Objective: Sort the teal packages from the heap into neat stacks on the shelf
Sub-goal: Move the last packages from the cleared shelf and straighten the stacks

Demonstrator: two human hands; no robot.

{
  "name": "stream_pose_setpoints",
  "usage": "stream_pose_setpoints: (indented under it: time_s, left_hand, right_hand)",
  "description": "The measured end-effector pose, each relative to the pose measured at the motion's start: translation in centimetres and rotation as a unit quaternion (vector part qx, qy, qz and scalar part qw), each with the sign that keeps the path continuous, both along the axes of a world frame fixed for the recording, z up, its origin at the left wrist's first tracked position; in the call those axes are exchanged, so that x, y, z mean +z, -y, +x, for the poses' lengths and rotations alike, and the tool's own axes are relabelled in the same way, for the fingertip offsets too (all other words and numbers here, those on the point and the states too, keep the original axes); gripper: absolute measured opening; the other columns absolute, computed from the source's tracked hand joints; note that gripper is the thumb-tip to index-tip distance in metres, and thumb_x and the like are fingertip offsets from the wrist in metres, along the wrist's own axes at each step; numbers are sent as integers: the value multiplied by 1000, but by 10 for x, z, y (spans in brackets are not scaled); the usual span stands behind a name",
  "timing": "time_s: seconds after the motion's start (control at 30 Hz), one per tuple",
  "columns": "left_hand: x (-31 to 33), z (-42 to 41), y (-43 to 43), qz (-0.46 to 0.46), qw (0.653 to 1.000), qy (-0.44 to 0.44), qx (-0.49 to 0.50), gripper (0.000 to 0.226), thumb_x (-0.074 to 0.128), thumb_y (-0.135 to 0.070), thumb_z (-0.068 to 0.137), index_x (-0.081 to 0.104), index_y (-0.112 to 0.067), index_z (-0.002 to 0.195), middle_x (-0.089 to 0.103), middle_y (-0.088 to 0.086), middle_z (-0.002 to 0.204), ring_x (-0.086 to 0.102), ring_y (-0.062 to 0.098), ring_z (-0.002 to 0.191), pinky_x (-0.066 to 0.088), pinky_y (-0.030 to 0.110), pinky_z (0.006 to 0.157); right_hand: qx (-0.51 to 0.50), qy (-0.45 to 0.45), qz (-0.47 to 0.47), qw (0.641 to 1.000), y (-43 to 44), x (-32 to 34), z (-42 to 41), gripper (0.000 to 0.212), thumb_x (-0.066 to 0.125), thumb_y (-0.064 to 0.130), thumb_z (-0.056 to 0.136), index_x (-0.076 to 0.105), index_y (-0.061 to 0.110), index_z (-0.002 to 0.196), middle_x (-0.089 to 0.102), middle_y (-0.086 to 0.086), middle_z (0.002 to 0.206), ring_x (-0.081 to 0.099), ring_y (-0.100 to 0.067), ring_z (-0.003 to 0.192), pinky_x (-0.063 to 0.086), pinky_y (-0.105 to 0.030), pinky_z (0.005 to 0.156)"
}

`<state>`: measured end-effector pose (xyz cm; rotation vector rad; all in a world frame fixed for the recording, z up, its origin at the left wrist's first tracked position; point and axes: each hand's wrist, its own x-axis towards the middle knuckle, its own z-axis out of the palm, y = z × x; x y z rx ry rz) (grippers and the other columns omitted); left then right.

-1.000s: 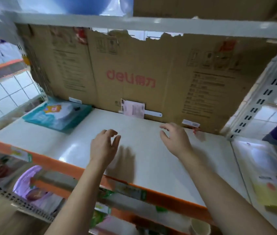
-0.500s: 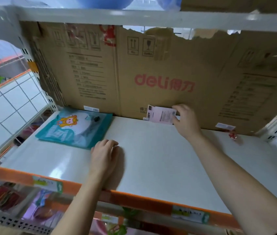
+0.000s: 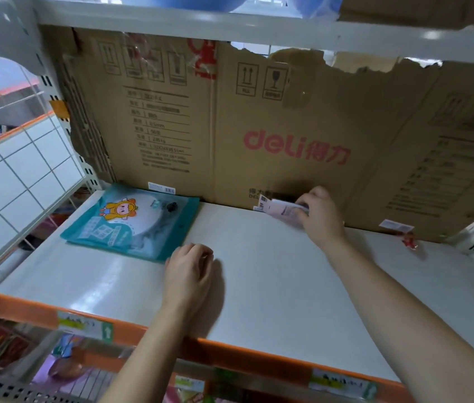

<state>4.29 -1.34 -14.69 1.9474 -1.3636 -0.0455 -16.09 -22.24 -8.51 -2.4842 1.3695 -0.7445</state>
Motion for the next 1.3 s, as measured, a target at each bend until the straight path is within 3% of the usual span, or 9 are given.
stream_pose_setpoints:
  time_s: [0.1,0.23,0.43,0.53,0.67,0.87,1.0,1.1,1.3]
  left_hand:
    - [0,-1,0,-10,1000,6,-3,7,60,-18,88,66,-16,91,64,0,91,56,20,84,49,39,73]
    - [6,-4,-1,-29,1000,9,-2,6,67,-11,87,68,-13,93,65,2,92,57,21,85,50,37,73]
    - [15,0,-4,-32,999,1,14,9,63,-15,91,68,-13,98,65,1,97,58,18,90,51,37,77]
    - [21,8,-5,-28,999,2,35,12,62,-16,91,69,-12,100,66,2,99,59,19,92,49,34,77]
    - [27,32,-12,-20,996,-8,91,14,63,-16,90,69,-11,102,67,9,102,58,26,96,46,34,77]
    - [31,64,-27,135,964,84,215,32,56,-29,92,64,-15,120,61,11,114,52,28,104,40,39,79]
    - [24,57,-27,149,960,162,176,32,50,-32,93,68,-9,107,62,12,97,54,26,83,37,35,68]
    - [23,46,-22,194,950,195,150,38,46,-41,95,67,-10,103,60,11,98,50,27,84,33,36,70]
    - [38,8,-1,261,938,220,65,47,39,-52,98,66,-17,112,60,8,111,52,28,104,40,37,88]
  right_hand:
    - [55,2,-7,998,-14,-4,-2,3,66,11,81,65,8,80,55,-3,89,53,-24,77,41,-35,62]
    - [84,-24,-2,996,-43,-17,-3,24,49,39,72,58,16,72,59,-1,73,50,-25,73,41,-36,64]
    - [75,-51,50,995,-62,-40,-5,30,66,35,74,65,17,99,58,2,99,50,-23,97,43,-35,85]
    - [66,-39,69,995,-64,-40,-4,34,72,43,79,66,19,102,55,2,101,43,-18,102,39,-31,87]
    - [53,-32,82,995,-60,-40,1,28,70,36,85,67,15,103,55,-2,111,47,-23,107,38,-30,90]
    - [0,-77,108,991,-60,-30,3,47,70,51,79,60,19,113,61,1,116,48,-24,112,37,-30,80]
    - [-49,-103,124,986,-60,-30,6,75,71,61,73,49,18,130,54,-3,128,44,-27,119,38,-34,87]
    - [-75,-86,153,982,-63,-33,6,88,73,64,68,46,14,135,52,-8,132,44,-29,121,36,-35,93]
    - [-85,-41,197,976,-70,-23,-1,63,76,55,71,55,12,112,51,-8,118,57,-26,98,36,-31,69]
